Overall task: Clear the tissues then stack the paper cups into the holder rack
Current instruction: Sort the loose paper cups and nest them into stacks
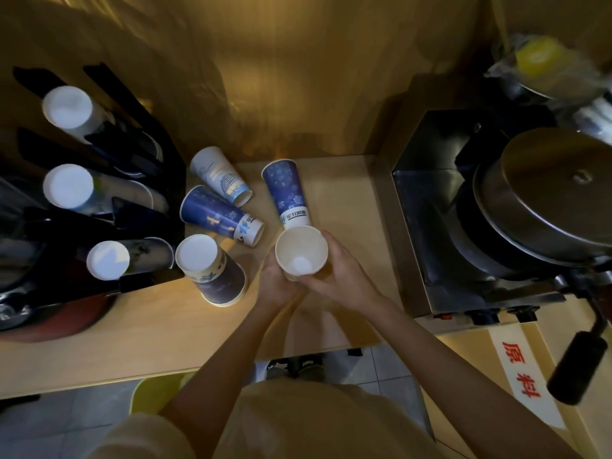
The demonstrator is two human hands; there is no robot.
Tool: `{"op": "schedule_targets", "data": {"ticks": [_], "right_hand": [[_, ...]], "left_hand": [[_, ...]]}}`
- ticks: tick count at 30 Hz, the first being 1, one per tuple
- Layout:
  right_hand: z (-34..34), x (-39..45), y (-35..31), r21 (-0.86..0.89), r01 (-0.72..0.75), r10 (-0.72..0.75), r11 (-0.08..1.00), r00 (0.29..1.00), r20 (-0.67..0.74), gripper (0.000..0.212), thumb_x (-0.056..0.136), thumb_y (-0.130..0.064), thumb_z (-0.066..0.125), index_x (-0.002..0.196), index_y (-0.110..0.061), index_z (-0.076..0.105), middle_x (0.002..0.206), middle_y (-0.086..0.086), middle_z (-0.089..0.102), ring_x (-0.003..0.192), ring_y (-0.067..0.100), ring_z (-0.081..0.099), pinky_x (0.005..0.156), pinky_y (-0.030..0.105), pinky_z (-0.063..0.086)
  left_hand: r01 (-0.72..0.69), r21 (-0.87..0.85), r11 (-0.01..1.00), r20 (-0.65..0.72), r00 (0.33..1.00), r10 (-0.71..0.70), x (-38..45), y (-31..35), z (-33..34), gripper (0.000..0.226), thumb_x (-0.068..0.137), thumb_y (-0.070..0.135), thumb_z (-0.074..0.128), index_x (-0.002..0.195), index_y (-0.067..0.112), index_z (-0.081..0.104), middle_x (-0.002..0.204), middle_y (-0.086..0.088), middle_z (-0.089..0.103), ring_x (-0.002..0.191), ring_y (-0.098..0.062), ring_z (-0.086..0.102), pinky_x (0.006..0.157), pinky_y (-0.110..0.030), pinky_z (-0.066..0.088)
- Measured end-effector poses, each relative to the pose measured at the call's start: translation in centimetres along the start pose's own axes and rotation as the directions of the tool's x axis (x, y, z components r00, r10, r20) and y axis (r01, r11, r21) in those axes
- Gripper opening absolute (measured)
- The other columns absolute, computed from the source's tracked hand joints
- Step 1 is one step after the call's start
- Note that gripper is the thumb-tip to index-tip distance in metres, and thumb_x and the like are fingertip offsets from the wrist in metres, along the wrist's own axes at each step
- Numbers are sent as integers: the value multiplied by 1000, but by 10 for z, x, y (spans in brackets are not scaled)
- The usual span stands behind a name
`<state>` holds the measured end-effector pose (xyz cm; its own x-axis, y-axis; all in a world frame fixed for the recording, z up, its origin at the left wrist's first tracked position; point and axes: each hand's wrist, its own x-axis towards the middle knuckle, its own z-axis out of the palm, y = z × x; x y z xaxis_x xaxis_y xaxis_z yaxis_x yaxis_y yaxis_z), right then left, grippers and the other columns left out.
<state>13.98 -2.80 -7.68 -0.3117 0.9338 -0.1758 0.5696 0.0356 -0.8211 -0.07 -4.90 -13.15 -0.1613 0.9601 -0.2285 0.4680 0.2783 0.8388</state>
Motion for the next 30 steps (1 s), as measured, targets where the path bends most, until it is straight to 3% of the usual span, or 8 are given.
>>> {"op": "schedule_targets", "data": {"ticks": [3,6,10,15,19,22,27,30], "right_hand": [[0,6,-4,38,-23,23,999,1000,0,78,69,-37,73,136,-23,35,134,-1,51,118,14,50,99,29,43],[5,15,-9,118,-53,57,992,998,-30,61,74,-40,64,127,-18,45,124,3,58,110,17,55,94,30,45],[5,40,-17,92,-85,96,992,989,-112,33,87,-34,56,111,-11,56,110,10,66,99,25,62,89,38,50],[-4,82,-42,37,-32,38,999,987,-159,25,90,-17,53,111,-4,57,105,13,67,90,17,58,79,23,42],[-3,124,-62,-8,36,-36,999,997,-62,20,89,-15,52,103,-4,61,104,16,69,98,27,63,84,32,46],[3,157,-76,-53,68,-66,996,997,46,22,89,-15,54,105,-2,61,107,18,69,102,29,63,87,31,45],[21,198,-93,-73,45,-33,996,988,154,29,89,-17,56,113,1,58,111,21,65,106,30,59,90,32,43],[37,219,-97,-151,48,-12,987,973,229,36,88,-18,58,117,2,55,119,22,62,112,33,57,91,34,43]], "left_hand": [[-20,-109,994,-75,997,11,-6,8,-9,93,50,51,74,130,18,39,129,-5,54,116,-19,53,95,-36,48],[-52,-161,986,-122,992,33,-8,13,-16,87,49,47,76,125,33,36,120,6,53,109,-8,52,89,-24,43],[3,-130,991,-155,988,-23,1,9,-22,94,50,39,83,131,26,36,125,5,53,115,-14,52,95,-34,46],[84,-161,983,-184,976,-114,13,9,-26,91,55,25,86,130,29,34,128,2,55,115,-18,54,94,-37,47],[69,-198,978,-181,978,-105,23,16,-29,93,54,28,80,133,20,32,128,-3,52,112,-16,51,89,-31,42],[42,-197,979,-198,977,-82,29,22,-31,89,54,30,74,132,19,33,119,6,49,109,-12,49,86,-26,39],[43,-211,977,-217,972,-90,40,32,-34,80,59,30,78,120,38,26,110,18,47,96,2,48,72,0,34],[58,-206,977,-221,970,-104,45,29,-33,81,63,24,83,116,45,25,114,19,47,98,7,49,73,2,35]]}}
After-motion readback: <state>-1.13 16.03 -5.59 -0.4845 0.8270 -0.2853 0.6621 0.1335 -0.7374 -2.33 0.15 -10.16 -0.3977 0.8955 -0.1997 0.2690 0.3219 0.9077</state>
